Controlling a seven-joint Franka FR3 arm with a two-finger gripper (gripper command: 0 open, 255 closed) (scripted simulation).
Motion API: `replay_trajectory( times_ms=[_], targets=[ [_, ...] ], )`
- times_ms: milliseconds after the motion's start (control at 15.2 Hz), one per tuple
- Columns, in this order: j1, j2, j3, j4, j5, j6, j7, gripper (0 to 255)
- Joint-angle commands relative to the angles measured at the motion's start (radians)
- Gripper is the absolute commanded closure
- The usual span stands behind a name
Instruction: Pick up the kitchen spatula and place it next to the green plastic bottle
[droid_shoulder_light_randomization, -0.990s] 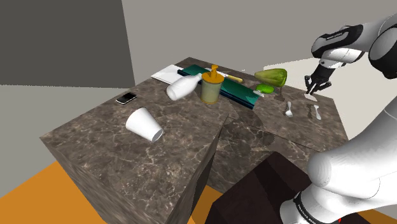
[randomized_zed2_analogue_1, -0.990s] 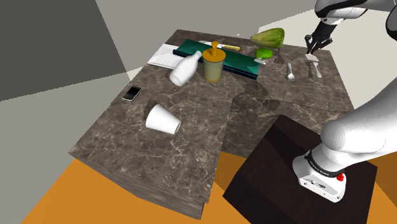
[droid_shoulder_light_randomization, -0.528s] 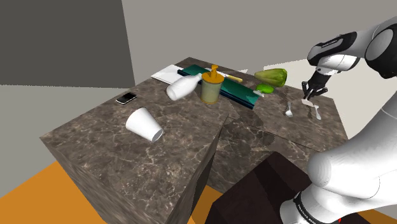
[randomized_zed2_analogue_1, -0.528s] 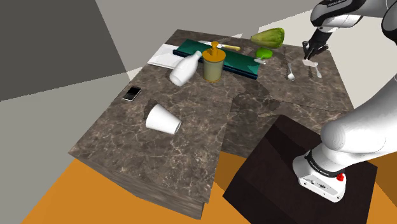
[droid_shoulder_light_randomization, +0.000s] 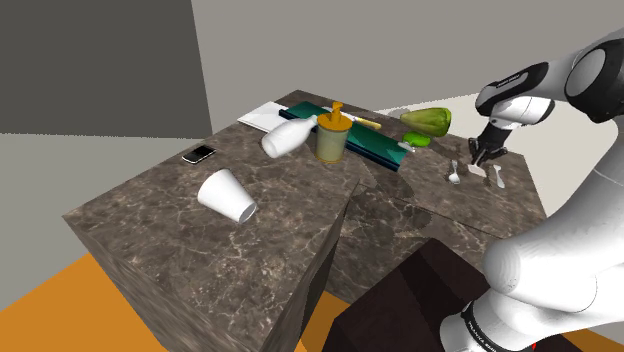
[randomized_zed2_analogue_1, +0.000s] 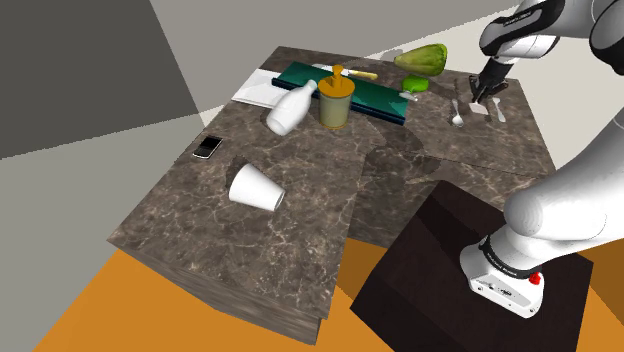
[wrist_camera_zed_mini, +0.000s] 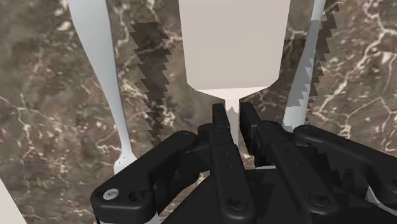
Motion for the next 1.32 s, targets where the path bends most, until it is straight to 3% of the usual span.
replay_trajectory(
  times_ms=[0,264,726,792,1122,1254],
  targets=[
    [-0.002,0.016,0.001,-0.011,0.005,0.027,-0.005,255],
    [-0.004,0.043,0.003,-0.028,0.014,0.070,-0.010,255],
    [-0.004,0.043,0.003,-0.028,0.014,0.070,-0.010,255],
    [-0.004,0.043,0.003,-0.028,0.014,0.070,-0.010,0],
    [-0.004,0.043,0.003,-0.028,0.014,0.070,-0.010,0],
    [0.000,0.002,0.000,-0.009,0.001,0.012,-0.002,0]
  ],
)
